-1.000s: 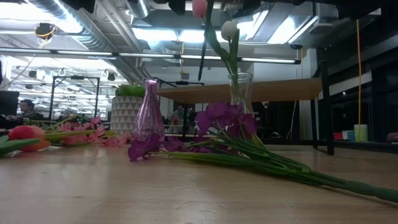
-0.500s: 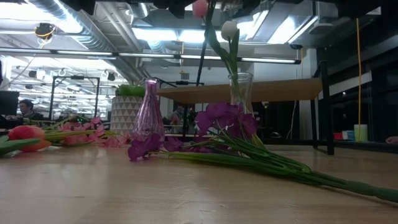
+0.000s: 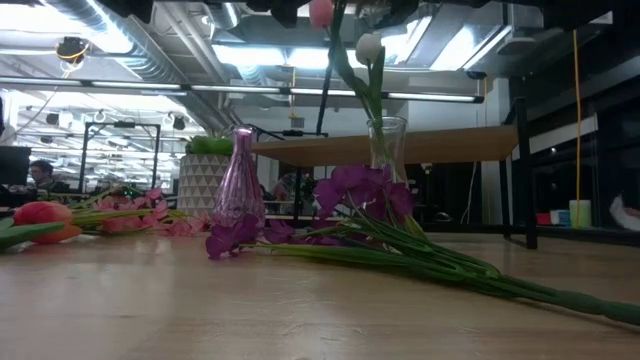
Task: Pick and place flowers into a vace then onto a shelf
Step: Put the orange flowers into the transparent vase
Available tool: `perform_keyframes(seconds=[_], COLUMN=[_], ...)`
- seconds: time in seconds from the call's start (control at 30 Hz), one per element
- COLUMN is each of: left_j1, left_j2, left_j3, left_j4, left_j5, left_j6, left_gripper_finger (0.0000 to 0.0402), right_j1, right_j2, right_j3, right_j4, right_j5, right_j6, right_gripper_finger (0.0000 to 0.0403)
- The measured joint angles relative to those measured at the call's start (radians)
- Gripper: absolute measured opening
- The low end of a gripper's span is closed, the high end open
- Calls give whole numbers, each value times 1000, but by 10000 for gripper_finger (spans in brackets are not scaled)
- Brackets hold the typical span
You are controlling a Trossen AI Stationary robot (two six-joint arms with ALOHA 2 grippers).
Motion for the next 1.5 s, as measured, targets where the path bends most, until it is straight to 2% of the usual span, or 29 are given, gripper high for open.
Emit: perform_keyframes(seconds=[0.2, 0.27, 0.47, 0.8, 0.97, 1.07, 1.33, 1.5], left_j1=[0, 0, 0, -17, -46, -63, -111, -118], left_j2=[0, 0, 0, -1, -3, -29, -180, -249], left_j3=[-1, -1, -1, -1, -1, -1, -1, -1], left_j4=[-1, -1, -1, -14, -28, -98, -334, -451], left_j5=[0, 0, 0, -18, -93, -165, -194, -286], left_j6=[-6, -13, -16, -42, -42, -39, -51, -52], left_gripper_finger=[8, 9, 28, 116, 149, 162, 165, 132], right_j1=[0, 1, 0, 0, 0, 0, 0, 4], right_j2=[0, 0, 0, 0, 0, 0, -5, -61], right_j3=[-1, -1, -1, -1, -2, -2, -2, -3], right_j4=[0, 0, 0, -1, -2, -2, -11, -106], right_j5=[2, 2, 2, 3, 3, 3, 4, 69], right_j6=[0, 0, 0, 0, 0, 0, 1, 5], right_gripper_finger=[26, 12, 14, 6, 6, 6, 6, 6])
